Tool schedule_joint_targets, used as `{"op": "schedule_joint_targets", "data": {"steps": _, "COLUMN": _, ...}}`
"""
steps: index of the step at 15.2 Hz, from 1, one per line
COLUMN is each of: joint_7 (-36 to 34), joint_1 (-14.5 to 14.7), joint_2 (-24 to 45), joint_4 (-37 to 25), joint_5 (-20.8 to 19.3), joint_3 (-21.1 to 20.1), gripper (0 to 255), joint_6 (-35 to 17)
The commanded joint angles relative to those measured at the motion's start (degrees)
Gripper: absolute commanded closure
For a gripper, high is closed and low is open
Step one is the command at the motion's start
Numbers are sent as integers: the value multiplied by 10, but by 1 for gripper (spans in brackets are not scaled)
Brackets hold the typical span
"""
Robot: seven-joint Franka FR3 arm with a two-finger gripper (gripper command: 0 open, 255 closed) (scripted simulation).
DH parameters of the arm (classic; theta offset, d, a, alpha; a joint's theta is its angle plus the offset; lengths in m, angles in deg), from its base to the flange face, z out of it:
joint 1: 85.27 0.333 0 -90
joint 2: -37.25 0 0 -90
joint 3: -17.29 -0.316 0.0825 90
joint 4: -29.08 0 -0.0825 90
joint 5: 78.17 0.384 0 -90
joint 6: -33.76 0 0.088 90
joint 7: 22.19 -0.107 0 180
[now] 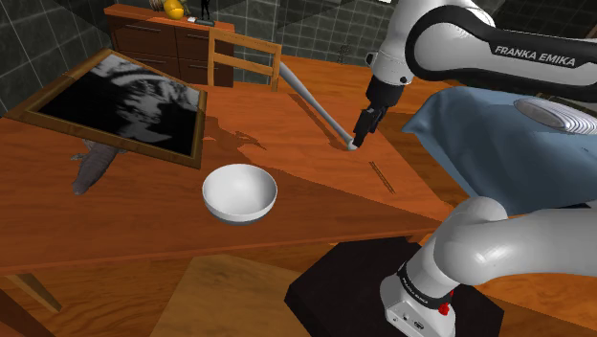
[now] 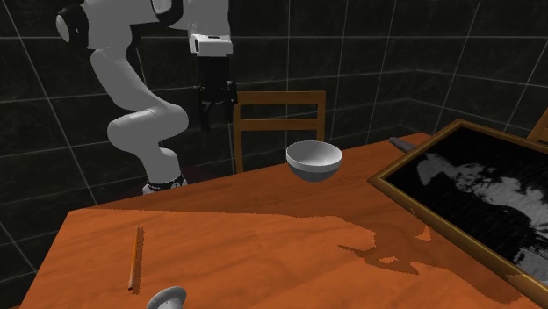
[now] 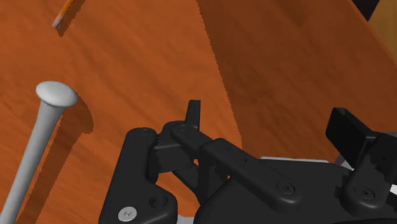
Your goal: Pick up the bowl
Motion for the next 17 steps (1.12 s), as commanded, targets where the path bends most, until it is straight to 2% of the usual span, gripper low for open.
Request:
{"op": "schedule_joint_targets", "data": {"steps": 1, "joint_7": 0, "joint_1": 0, "joint_2": 0, "joint_4": 0, "joint_5": 0, "joint_3": 0, "gripper": 0, "joint_6": 0}}
{"op": "schedule_joint_targets", "data": {"steps": 10, "joint_7": -84, "joint_1": 27, "joint_2": 140, "joint_4": -27, "joint_5": 52, "joint_3": -68, "gripper": 0, "joint_6": -117}}
{"op": "schedule_joint_targets", "data": {"steps": 17, "joint_7": -147, "joint_1": 40, "joint_2": 270, "joint_4": -88, "joint_5": 65, "joint_3": -118, "gripper": 0, "joint_6": -194}}
